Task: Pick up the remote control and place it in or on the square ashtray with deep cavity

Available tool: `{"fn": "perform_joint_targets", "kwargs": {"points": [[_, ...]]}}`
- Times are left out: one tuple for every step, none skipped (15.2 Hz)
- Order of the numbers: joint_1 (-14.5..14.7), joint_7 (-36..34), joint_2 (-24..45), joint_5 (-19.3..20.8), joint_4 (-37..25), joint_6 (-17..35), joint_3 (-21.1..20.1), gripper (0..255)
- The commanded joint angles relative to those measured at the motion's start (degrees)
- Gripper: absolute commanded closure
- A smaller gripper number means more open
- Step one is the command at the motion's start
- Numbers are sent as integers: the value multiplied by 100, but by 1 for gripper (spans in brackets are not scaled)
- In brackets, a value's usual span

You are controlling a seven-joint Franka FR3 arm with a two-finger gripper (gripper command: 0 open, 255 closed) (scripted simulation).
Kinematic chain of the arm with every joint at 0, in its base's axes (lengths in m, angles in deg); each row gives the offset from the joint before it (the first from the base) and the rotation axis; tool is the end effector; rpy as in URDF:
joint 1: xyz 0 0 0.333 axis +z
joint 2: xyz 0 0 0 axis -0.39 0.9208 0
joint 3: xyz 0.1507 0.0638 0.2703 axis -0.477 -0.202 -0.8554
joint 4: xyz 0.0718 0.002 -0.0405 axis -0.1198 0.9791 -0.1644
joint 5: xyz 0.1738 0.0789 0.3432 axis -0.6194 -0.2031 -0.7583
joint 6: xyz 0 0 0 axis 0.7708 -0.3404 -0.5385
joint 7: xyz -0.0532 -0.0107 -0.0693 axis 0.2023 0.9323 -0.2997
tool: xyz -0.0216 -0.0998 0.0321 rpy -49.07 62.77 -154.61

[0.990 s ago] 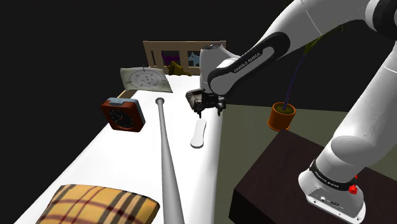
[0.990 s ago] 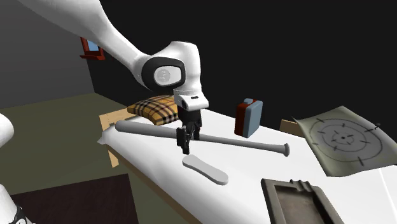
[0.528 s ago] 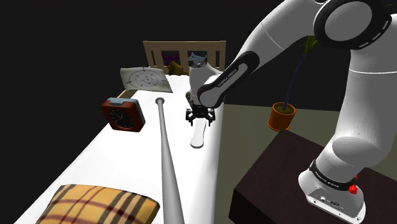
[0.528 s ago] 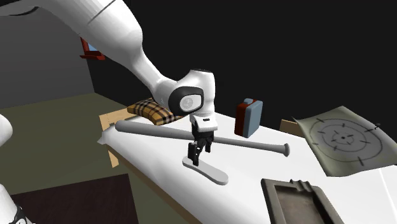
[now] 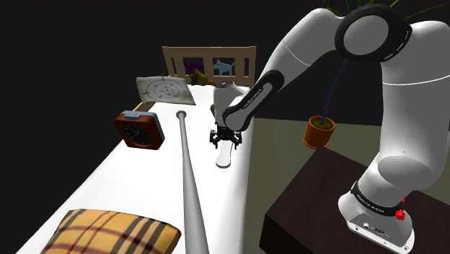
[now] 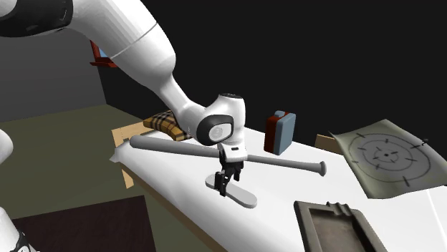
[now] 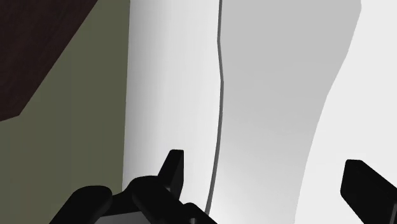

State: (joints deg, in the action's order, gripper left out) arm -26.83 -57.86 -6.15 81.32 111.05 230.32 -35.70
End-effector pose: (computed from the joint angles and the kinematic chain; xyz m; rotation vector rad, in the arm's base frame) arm 0.5646 0.1353 0.2154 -2.8251 1.3233 -0.0026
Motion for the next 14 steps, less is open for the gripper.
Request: {"fn": "perform_joint_targets", "kwargs": {"points": [[19, -25, 82, 39, 1, 82, 29, 0], [19, -25, 82, 39, 0, 82, 29, 0], [19, -25, 82, 39, 0, 82, 29, 0], [19, -25, 82, 39, 0, 82, 29, 0], [19, -25, 82, 39, 0, 82, 29, 0], [19, -25, 82, 39, 0, 82, 29, 0], [19, -25, 82, 39, 0, 82, 29, 0], [19, -24, 82, 39, 0, 81, 29, 0], [19, -24, 82, 39, 0, 81, 29, 255], [19, -24, 82, 39, 0, 81, 29, 255], [19, -24, 81, 39, 0, 81, 29, 255], [19, -24, 82, 39, 0, 81, 29, 255], [19, -24, 82, 39, 0, 82, 29, 255], [19, -24, 82, 39, 0, 82, 29, 255]]}}
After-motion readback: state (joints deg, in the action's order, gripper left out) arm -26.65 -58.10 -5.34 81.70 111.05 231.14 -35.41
